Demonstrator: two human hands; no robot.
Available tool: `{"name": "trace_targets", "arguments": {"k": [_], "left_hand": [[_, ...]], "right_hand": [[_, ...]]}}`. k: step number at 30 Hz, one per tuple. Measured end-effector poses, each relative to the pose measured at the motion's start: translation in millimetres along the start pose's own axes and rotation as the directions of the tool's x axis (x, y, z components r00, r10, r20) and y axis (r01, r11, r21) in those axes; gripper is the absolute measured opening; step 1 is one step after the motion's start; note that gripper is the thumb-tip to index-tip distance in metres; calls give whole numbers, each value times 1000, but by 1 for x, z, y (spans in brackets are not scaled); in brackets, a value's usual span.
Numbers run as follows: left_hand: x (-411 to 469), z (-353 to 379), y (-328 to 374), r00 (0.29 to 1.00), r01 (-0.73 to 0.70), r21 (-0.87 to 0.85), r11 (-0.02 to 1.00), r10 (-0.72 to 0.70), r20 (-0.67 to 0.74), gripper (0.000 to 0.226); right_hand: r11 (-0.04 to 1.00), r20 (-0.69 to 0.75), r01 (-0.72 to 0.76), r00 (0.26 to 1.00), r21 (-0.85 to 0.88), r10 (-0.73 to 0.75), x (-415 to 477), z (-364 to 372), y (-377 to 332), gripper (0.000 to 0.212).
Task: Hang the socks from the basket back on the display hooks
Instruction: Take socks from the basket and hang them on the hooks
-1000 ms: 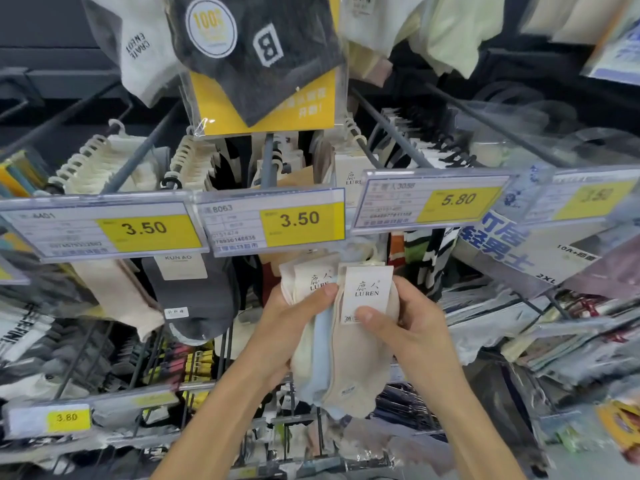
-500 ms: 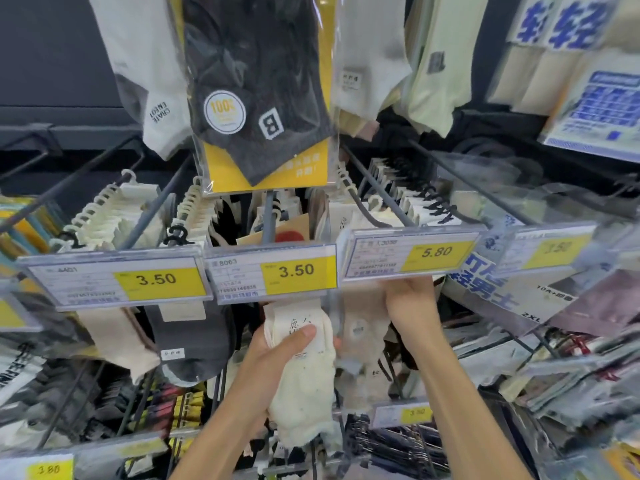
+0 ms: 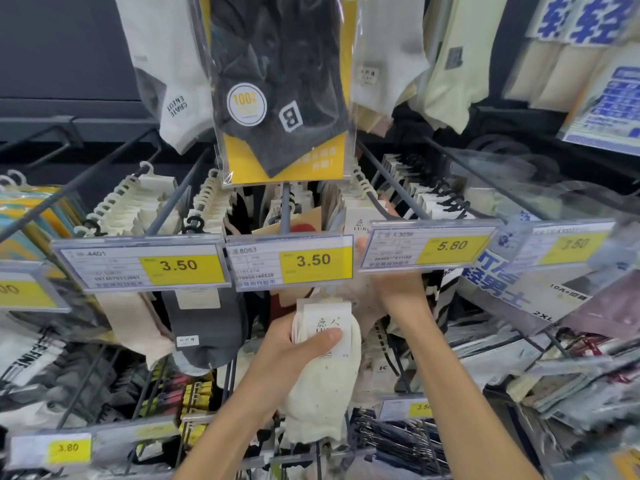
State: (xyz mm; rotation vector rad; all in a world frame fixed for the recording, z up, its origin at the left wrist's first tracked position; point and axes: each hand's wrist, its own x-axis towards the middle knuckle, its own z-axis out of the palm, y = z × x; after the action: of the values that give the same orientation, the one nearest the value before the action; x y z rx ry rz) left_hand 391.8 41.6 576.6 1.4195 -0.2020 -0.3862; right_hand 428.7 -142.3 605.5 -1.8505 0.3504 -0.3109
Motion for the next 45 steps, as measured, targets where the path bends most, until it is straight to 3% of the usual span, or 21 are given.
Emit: {"name": "trace_targets", "arguments": {"k": [1,3,7,11,15,19,23,29,32,34,35,39,40,42,43,45], "left_hand": [[-1,1,1,1000,-8,13,1000,8,1,22],[-2,1,2,999,-38,22,999,38,13,23],[-2,3,2,995,-90,35,995,89,36,26],[1,8,-1,988,-142,49,989,139,69,23],[4,17,-1,973,-212,68,975,204,111,25],[8,22,-5,965,-254,89,963,246,94,27],[12,17,-17,962,-273,262,926,258,91,21],[12,-4,-58,986,-159,638,753,96,133,10],[9,-16,-73,986,-127,784,608,-5,164,9],[4,-20,-78,983,-128,828,546,-43,180,12],[3,-21,-80,981,-130,832,539,-49,186,13],[-2,-22,-88,974,-171,836,521,-36,222,18],[-3,-21,-90,970,-191,828,528,-25,240,16],[-9,-18,-95,963,-238,811,535,21,269,12],[-12,-17,-97,959,-261,807,530,45,280,11],[-17,-14,-101,953,-292,806,515,81,293,19]], "right_hand": [[988,-20,138,990,61,-137,-5,1,-5,21],[964,-34,258,966,65,-256,-19,2,-6,39],[912,-71,407,912,47,-404,-62,-5,11,31],[930,104,333,931,153,-351,-90,-12,28,39],[954,216,198,945,224,-247,-91,-18,31,22],[922,214,218,931,320,-295,-86,-21,29,16],[869,-5,199,975,453,-220,-68,-25,22,17],[901,-289,351,917,254,-275,-36,-17,-4,34],[865,-252,401,909,301,-333,-29,-10,-14,34],[867,-239,483,863,127,-445,-24,-6,-19,31],[863,-257,489,857,127,-448,-22,-5,-22,38],[952,-232,273,943,135,-238,-25,-2,-19,30],[975,-210,222,954,14,-214,-29,-2,-18,39],[999,-205,-3,979,47,13,-31,3,-12,46],[999,-249,-12,969,-49,0,-33,3,-10,41],[979,-263,125,951,-163,-165,-43,5,-6,15]]}}
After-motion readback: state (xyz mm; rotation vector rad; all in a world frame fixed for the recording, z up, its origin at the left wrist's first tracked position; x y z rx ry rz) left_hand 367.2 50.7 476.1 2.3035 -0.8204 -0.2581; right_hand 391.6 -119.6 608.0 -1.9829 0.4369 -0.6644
